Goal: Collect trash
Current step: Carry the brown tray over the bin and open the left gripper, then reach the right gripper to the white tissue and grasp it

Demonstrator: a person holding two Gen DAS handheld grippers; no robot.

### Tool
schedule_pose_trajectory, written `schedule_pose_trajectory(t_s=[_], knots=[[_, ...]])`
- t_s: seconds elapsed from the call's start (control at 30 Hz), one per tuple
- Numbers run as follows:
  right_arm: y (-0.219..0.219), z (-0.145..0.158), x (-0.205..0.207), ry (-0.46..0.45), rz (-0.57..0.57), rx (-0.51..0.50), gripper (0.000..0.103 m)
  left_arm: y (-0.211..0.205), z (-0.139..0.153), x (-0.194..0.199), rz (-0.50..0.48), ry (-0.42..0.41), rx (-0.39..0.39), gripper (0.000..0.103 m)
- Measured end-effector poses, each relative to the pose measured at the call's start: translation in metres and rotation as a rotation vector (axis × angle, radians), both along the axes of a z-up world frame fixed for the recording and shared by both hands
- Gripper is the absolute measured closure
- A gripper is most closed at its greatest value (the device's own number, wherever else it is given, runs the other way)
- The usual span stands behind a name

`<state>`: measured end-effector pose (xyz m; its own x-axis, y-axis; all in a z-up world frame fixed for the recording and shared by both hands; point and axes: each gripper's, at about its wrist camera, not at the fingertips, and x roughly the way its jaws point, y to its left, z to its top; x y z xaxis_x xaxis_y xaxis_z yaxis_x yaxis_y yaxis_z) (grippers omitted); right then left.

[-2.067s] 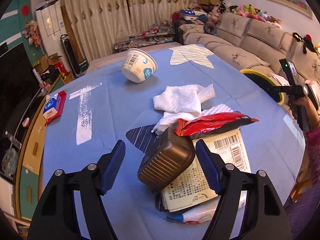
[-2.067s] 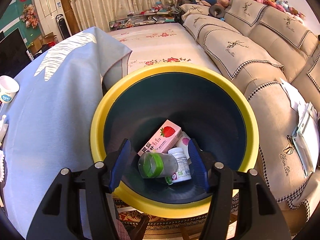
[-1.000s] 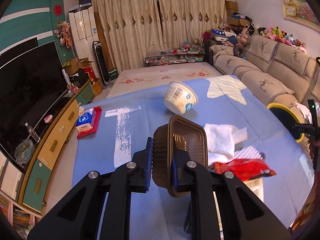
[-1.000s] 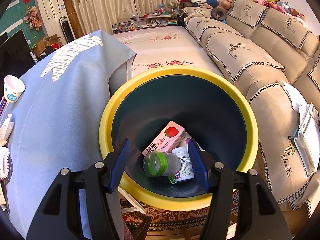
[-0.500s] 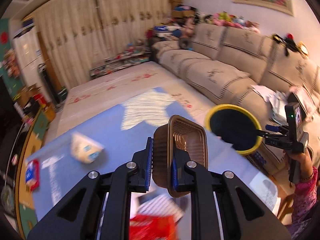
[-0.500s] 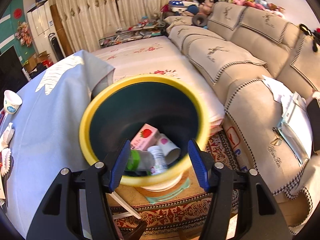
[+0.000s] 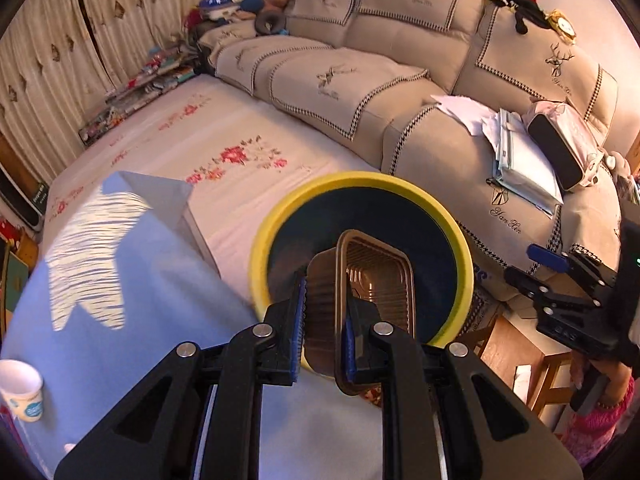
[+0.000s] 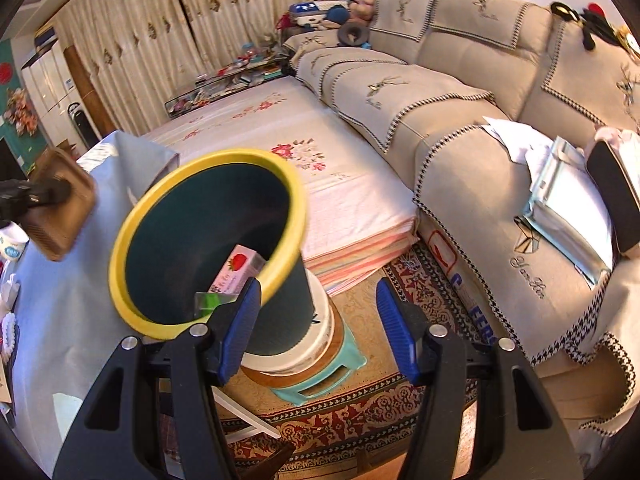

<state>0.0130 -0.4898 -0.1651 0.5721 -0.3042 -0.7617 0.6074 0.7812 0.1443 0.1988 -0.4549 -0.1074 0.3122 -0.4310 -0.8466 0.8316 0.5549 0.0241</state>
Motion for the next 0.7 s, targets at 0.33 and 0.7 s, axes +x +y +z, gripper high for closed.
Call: schedule_pose_trajectory(t_s=[0.33, 0.7], knots=[[-0.02, -0.01, -0.017, -0.008, -0.05, 0.037, 0.041, -0.049, -0.055, 0.023, 0.067, -0.001, 0.081, 0.06], [0.006, -0.005, -0.004, -0.013, 0.018, 0.035, 0.04, 0.04, 0.041, -0.008, 0.163, -0.068, -0.143, 0.021]])
